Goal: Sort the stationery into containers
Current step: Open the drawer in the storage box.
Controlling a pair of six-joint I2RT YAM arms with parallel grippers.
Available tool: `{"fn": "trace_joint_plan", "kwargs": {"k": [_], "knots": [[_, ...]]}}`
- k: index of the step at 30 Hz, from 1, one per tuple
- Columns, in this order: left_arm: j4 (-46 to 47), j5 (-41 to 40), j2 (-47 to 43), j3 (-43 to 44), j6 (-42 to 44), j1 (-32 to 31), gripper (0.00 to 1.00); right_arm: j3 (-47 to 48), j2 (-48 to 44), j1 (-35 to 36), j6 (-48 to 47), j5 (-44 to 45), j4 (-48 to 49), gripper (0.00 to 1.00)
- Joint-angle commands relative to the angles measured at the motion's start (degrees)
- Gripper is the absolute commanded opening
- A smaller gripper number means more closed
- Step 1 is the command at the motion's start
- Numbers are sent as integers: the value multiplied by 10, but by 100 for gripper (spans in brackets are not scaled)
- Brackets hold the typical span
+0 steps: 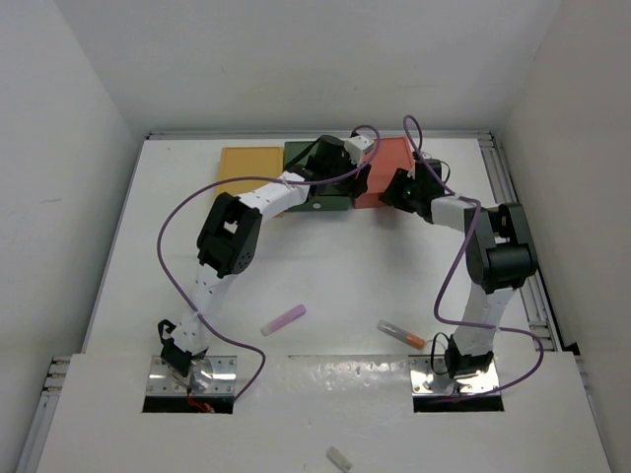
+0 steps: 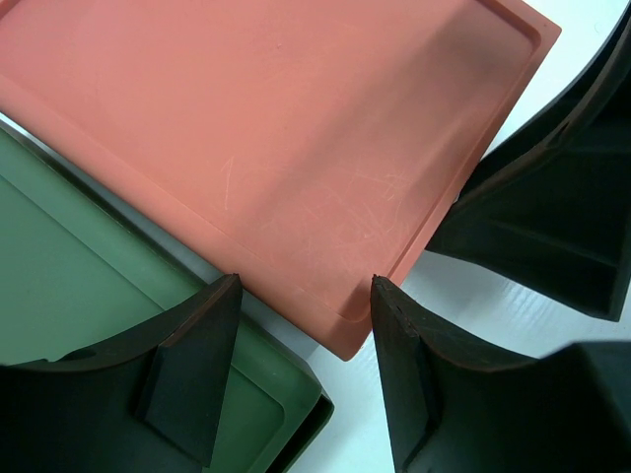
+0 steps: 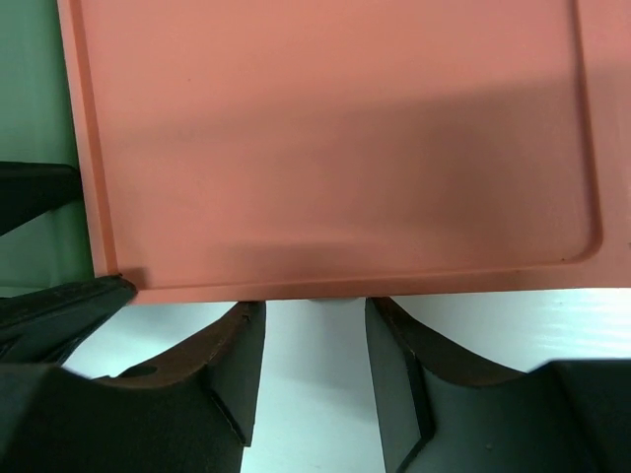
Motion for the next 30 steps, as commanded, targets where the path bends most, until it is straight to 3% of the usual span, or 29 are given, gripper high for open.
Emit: {"fn": "trace_joint_plan", "kwargs": {"k": [1,12,18,24,30], "knots": [[-3,-3,5,-11,-5,2,61,24,-16,-5,-15,6,34,44],[-6,-2,5,-11,-2,1,61,27,-2,-4,-39,-1,47,37],[-4,-1,6,-10,-2,2,61,23,2,-4,-64,-3,53,43],[-3,-1,8,-10,-5,2,61,21,3,-5,-71,-9,62,43],[-2,-1,9,-10,-7,2,61,17,7,-4,-70,-10,64,36]]}}
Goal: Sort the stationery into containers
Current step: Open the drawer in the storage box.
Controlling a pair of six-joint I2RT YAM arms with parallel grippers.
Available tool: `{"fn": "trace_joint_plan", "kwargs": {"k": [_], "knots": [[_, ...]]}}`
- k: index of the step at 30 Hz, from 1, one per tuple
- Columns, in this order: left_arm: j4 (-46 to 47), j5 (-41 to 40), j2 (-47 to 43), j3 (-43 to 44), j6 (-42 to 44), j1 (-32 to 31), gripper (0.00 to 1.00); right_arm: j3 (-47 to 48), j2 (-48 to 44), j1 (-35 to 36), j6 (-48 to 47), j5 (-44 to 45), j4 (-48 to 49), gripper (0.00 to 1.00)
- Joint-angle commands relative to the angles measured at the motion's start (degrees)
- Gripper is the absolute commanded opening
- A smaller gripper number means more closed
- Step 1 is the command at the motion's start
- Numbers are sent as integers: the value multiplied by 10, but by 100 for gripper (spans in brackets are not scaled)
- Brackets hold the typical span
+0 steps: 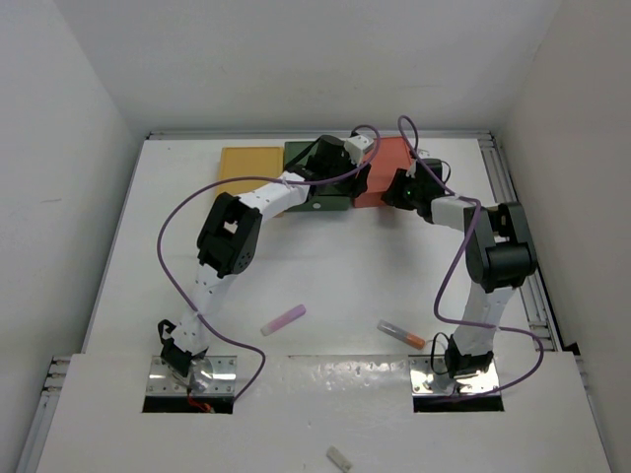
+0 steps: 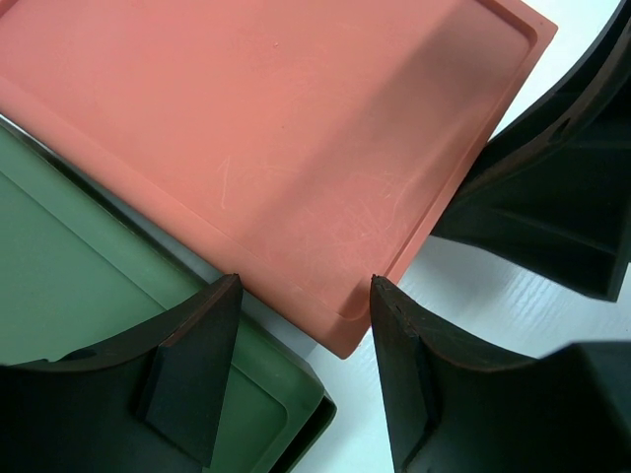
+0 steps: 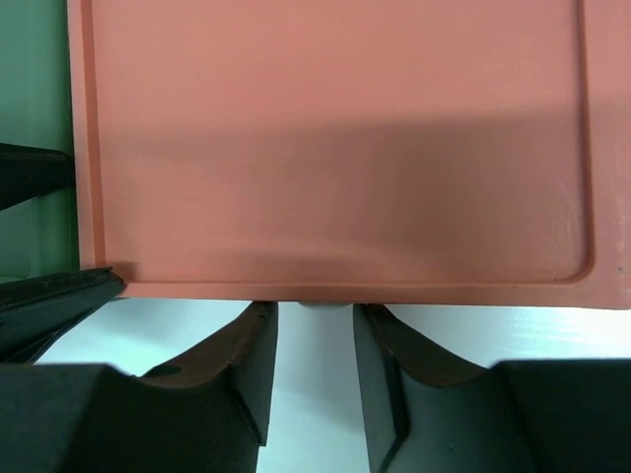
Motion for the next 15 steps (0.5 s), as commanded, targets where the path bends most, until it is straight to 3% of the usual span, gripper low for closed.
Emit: {"fn": "trace_joint_plan", "kwargs": {"k": [1,6,12,15], "knots": [[-5,1,9,-11,-6,0,61,12,4,-1,-9,-3,45,34],[-5,3,9,-13,-6,0,61,8,9,-2,-10,-5,47,30],[-5,3,9,-14,-7,0,61,6,10,-1,-13,-12,47,13],[-5,1,9,-14,-6,0,61,1,4,0,-22,-15,48,17]]}}
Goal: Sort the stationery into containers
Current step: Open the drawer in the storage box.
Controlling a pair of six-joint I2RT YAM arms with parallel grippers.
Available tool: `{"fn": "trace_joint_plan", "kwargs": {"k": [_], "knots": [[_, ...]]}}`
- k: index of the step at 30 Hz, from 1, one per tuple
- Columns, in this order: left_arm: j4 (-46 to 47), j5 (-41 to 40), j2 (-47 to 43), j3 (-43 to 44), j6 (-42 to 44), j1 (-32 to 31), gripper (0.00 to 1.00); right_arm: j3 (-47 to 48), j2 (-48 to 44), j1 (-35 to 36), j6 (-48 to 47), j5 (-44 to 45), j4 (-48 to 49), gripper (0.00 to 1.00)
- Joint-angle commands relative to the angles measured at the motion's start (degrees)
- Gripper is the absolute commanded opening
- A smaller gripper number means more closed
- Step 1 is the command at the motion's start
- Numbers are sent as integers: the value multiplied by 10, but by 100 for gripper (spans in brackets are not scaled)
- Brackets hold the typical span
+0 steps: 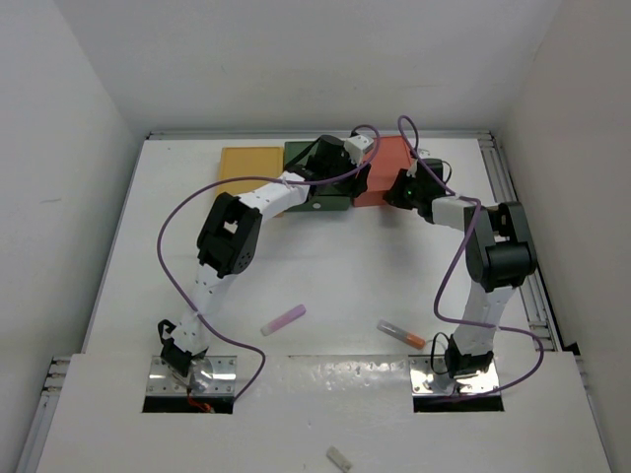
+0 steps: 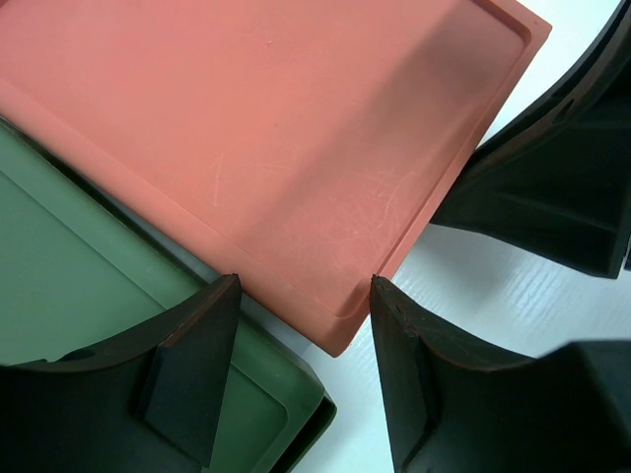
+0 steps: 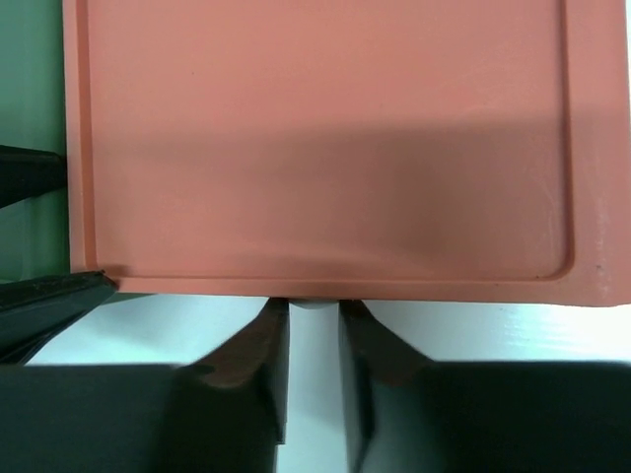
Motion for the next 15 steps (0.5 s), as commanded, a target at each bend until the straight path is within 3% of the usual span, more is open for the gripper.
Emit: {"fn": "trace_joint_plan", "kwargs": {"k": [1,2,4,15], "knots": [[-5,2,9,-14,-4,1,61,0,0,3,-14,-14,40,23],[-5,2,8,-14,-4,0,61,0,0,4,-14,-12,39,37],[-5,3,7,-13,-4,0,61,2,0,4,-13,-10,37,42],[-3,3,9,-14,-4,0,61,14,13,5,-3,-1,31,37]]}}
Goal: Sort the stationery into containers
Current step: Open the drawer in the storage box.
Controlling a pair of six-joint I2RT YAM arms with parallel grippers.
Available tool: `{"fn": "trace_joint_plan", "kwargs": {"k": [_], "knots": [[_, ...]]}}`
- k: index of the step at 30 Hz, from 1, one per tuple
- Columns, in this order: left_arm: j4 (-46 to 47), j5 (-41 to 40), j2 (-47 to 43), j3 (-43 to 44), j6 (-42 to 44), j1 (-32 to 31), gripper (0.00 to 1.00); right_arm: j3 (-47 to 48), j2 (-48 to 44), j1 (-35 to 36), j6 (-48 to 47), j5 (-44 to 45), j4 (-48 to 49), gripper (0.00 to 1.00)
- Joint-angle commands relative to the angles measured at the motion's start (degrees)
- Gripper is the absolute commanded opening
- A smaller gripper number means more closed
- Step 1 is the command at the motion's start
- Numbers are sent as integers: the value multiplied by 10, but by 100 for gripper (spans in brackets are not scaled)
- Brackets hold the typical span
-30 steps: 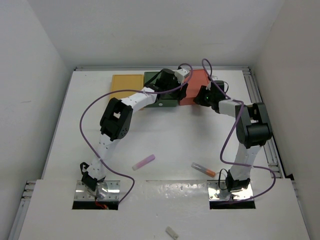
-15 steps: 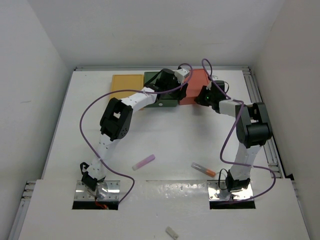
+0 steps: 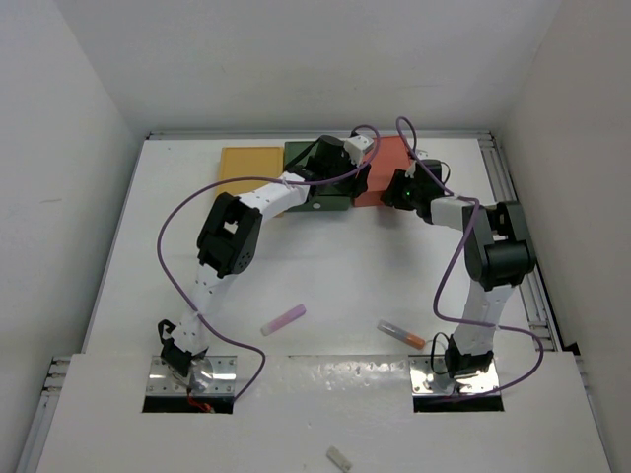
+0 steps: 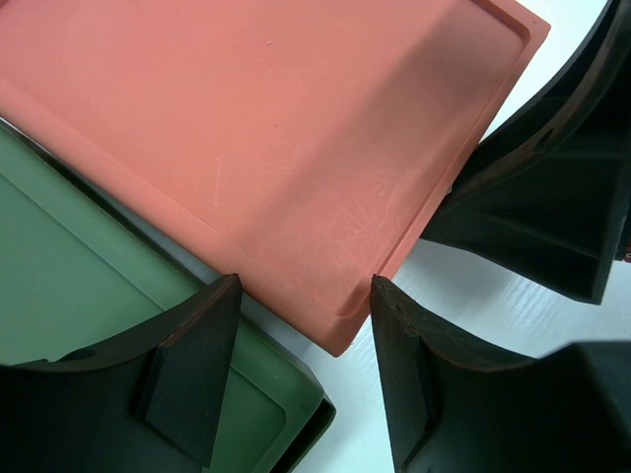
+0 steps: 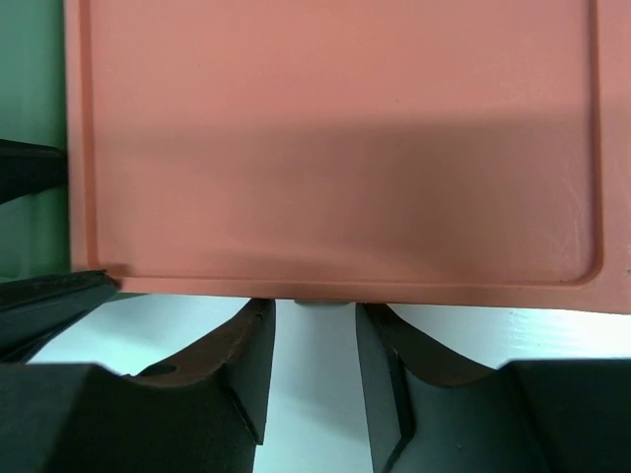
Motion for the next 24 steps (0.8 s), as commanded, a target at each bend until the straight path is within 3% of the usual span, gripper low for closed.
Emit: {"fn": "trace_joint_plan", "kwargs": {"k": [1,24], "knots": [[-10,3,9,-10,-3,0,61,13,9,3,0,3,26,37],[-6,6,9,-15,-9,0,61,25,8,4,12,5,38,37]]}}
